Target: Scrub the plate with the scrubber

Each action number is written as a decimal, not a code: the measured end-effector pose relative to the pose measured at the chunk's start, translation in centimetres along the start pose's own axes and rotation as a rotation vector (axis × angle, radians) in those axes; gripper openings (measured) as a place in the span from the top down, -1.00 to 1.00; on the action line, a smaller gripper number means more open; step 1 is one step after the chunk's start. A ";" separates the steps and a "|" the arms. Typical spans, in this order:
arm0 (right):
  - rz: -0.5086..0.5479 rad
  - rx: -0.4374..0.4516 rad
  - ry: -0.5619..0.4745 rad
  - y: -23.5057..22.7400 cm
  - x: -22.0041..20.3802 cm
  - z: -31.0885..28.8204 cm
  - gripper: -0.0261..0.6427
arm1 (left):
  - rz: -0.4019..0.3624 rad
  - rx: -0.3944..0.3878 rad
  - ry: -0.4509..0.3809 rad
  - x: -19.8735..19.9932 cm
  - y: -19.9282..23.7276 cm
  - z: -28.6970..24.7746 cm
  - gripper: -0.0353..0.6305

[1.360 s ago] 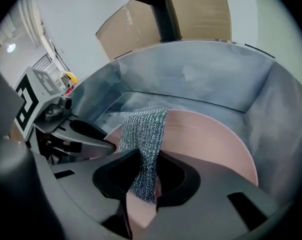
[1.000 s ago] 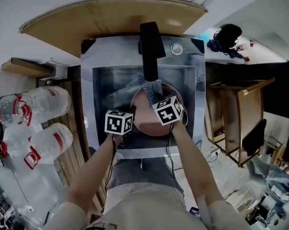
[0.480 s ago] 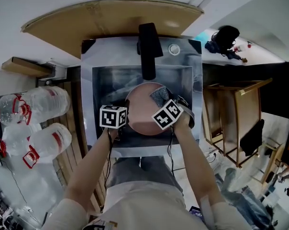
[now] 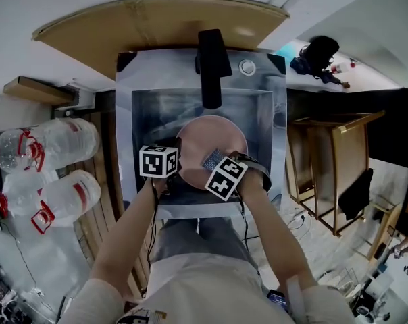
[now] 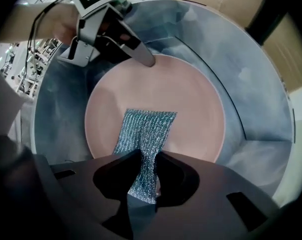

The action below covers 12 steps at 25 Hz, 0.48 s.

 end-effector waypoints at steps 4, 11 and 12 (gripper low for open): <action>0.070 0.087 -0.073 2.9 2.6 -1.3 0.56 | 0.016 0.003 -0.011 -0.2 0.1 0.2 0.81; 0.219 0.113 -0.115 3.6 5.9 -2.7 0.52 | 0.061 -0.003 -0.029 -0.3 0.1 0.2 0.80; 0.226 0.116 -0.108 3.3 6.1 -2.8 0.50 | 0.067 -0.003 -0.032 -0.3 0.2 0.2 0.80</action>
Point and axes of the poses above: the fingertips, and each gripper's own axes: z backward along the fingers, y to its left, x out of its top, the point moved 7 cm from there along z, backward along the fingers, and after that the axes turned 11 degrees about -y, right-handed, at the moved point
